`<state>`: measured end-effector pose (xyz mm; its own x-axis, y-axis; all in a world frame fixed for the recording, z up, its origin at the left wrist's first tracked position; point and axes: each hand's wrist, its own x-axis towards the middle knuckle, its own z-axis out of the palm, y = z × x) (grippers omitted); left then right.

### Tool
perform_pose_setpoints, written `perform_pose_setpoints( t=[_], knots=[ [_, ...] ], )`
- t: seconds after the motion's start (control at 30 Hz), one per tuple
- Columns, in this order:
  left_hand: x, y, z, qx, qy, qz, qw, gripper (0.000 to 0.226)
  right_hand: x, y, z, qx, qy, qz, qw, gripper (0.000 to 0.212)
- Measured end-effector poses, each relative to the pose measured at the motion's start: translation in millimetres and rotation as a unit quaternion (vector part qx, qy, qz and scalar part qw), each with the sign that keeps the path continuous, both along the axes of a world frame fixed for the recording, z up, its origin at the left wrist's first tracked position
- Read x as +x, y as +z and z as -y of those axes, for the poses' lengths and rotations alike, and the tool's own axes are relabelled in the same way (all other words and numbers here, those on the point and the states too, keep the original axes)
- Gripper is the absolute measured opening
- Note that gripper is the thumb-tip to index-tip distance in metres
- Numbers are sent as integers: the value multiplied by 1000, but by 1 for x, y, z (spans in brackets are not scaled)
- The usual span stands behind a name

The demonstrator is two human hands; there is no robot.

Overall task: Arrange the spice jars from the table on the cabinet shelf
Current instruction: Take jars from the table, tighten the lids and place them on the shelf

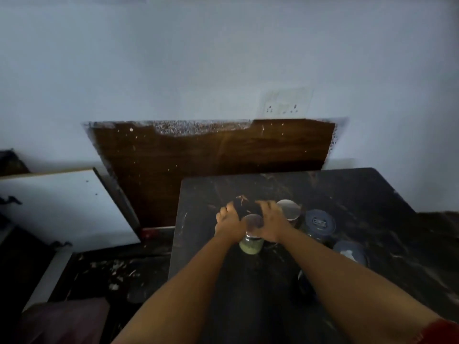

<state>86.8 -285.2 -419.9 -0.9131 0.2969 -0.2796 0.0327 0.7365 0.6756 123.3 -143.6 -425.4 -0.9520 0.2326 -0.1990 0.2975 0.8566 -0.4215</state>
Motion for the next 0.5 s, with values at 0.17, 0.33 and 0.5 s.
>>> perform_pose_setpoints(
  t=[0.17,0.33,0.5],
  knots=[
    [13,-28,18,-15,-26,41,999,81,3,-32,18,-41,10,78,996,103],
    [17,-45,29,-1,-20,51,998,100,-2,-23,17,-69,-45,-1,997,81],
    [16,-21,25,167,17,55,984,107,-11,29,19,-238,-162,3,958,77]
  ],
)
